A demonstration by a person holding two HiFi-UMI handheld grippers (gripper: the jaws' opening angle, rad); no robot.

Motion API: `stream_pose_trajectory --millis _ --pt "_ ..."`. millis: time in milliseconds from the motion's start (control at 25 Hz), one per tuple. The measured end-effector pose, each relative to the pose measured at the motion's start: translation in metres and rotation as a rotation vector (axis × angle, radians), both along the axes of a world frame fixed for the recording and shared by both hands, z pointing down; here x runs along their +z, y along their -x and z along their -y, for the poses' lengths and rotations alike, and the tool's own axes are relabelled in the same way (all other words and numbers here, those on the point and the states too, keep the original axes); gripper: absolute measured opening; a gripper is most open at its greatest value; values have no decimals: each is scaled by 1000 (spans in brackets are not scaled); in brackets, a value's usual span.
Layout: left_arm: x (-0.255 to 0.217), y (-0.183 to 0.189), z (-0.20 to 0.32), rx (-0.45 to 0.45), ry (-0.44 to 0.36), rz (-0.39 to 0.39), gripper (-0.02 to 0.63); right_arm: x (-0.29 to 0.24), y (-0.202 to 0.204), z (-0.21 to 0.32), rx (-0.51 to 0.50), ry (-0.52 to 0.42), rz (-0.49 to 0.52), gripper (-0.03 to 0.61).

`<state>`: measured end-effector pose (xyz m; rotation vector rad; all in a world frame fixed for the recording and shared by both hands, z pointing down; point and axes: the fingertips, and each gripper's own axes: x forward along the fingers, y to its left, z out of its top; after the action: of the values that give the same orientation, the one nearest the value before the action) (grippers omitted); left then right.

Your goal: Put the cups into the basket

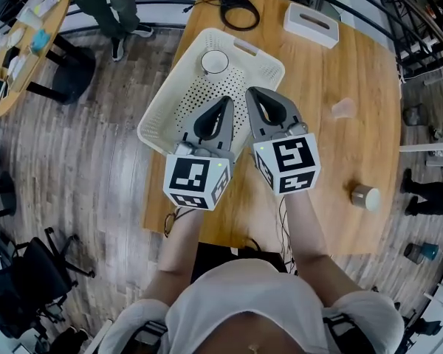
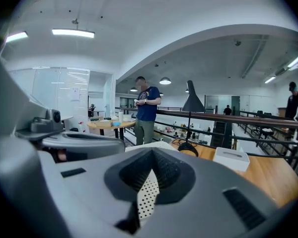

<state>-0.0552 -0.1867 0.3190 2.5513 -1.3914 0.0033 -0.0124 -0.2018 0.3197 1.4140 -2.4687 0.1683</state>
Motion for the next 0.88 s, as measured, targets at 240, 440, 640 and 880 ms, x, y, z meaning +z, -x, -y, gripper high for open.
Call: stream_pose_trajectory --millis 240,440,640,880 --pt "-6 -18 -15 28 -4 -7 6 -12 -21 -22 28 -11 11 11" --pt "-8 -42 -29 72 -8 -10 6 -17 -39 -41 33 -8 40 11" --pt "-7 -75 -42 141 -9 -6 6 -24 -69 -58 74 -21 53 11" --pt "-12 -118 -59 223 -18 -5 6 -33 -114 -83 157 -30 93 11"
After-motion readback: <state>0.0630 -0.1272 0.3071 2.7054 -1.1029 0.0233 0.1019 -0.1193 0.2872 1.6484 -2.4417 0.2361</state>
